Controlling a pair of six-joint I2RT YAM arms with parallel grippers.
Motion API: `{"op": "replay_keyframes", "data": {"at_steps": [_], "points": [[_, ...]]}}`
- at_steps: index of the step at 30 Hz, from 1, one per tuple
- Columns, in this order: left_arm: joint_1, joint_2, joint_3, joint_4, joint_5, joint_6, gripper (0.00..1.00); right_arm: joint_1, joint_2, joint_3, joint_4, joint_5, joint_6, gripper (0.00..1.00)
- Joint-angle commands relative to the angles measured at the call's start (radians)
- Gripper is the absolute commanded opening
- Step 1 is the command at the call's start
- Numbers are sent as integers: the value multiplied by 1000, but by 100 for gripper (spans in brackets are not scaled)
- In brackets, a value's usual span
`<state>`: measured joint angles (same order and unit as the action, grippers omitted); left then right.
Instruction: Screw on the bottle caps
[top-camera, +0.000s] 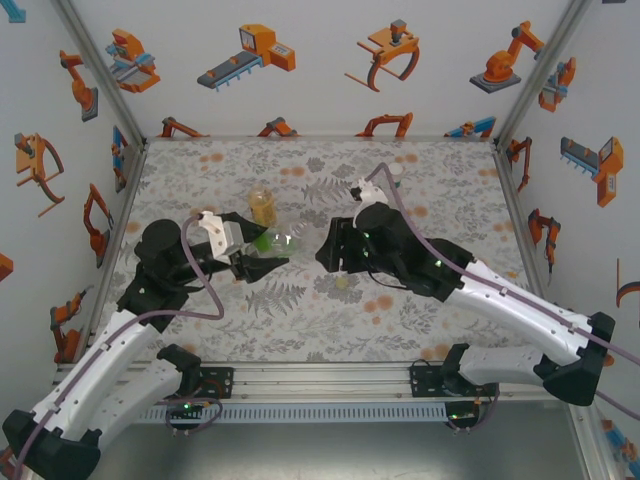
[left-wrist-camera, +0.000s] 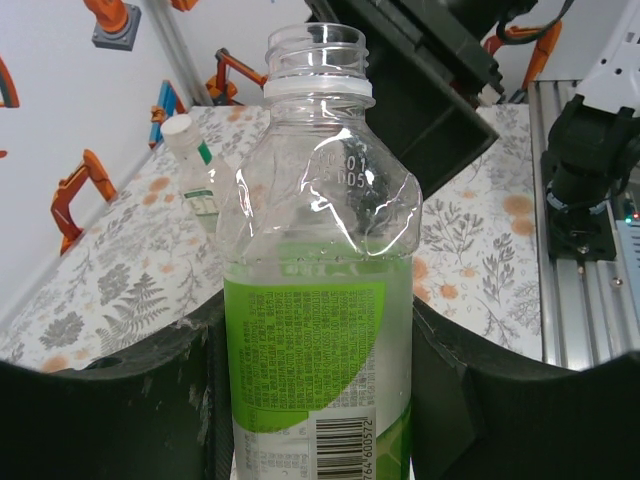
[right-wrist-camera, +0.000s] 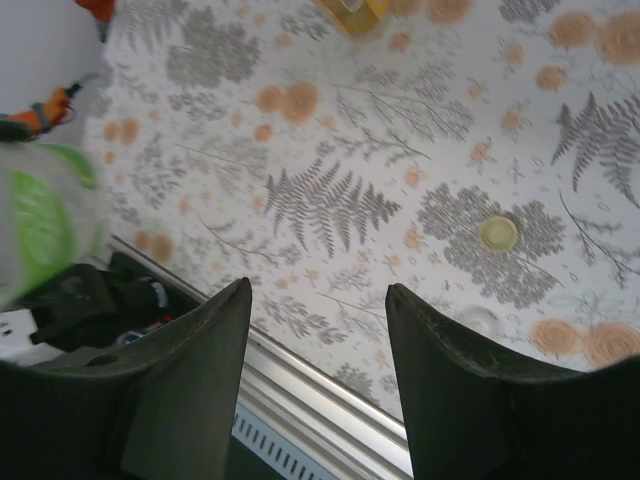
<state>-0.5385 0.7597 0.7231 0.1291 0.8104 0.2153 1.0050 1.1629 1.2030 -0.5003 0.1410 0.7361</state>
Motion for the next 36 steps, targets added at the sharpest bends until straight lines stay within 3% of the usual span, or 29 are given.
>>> {"op": "replay_keyframes", "data": {"at_steps": [1,17,36], "points": [[-8,9,46,-21,50,24,2,5,-7,31,43,-75,-15,53],[-29,60,67,-48,111,30,13,5,12,48,151,-185,-15,52],[-37,107,93,-92,140,46,29,6,6,85,174,-202,-52,51]]}}
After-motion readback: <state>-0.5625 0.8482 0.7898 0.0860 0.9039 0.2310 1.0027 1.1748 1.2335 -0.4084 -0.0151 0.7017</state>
